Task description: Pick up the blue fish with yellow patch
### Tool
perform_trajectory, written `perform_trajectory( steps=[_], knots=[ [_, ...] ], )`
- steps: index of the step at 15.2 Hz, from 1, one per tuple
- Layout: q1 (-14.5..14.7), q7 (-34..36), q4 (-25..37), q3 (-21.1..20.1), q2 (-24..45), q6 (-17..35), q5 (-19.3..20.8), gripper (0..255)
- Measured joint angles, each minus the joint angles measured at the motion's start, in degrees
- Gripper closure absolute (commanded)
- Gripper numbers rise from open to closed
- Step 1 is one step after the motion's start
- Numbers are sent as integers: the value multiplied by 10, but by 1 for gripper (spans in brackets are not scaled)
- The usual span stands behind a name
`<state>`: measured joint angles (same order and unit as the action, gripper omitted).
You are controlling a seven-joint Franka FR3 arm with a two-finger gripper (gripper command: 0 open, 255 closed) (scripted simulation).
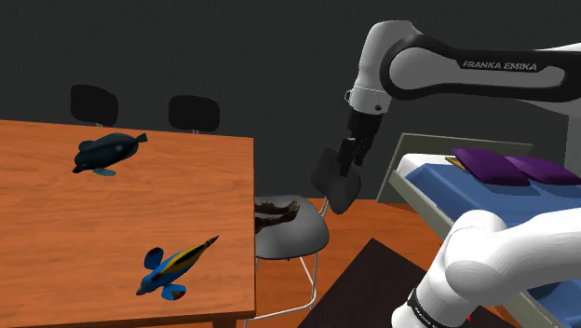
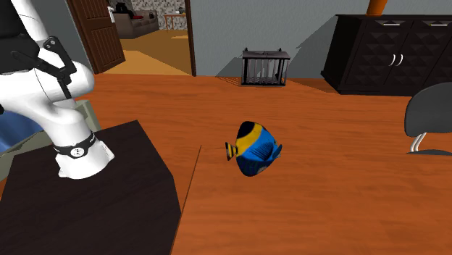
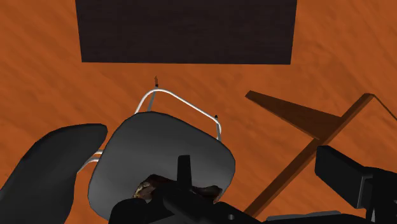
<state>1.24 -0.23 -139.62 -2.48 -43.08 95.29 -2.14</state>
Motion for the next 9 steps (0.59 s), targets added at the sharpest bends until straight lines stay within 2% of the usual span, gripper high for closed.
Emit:
perform_trajectory(
  steps=[2,9],
  knots=[
    [2,0,0,-1,6,7,-4,0],
    [41,-1,-14,-22,83,117,-65,0]
  ],
)
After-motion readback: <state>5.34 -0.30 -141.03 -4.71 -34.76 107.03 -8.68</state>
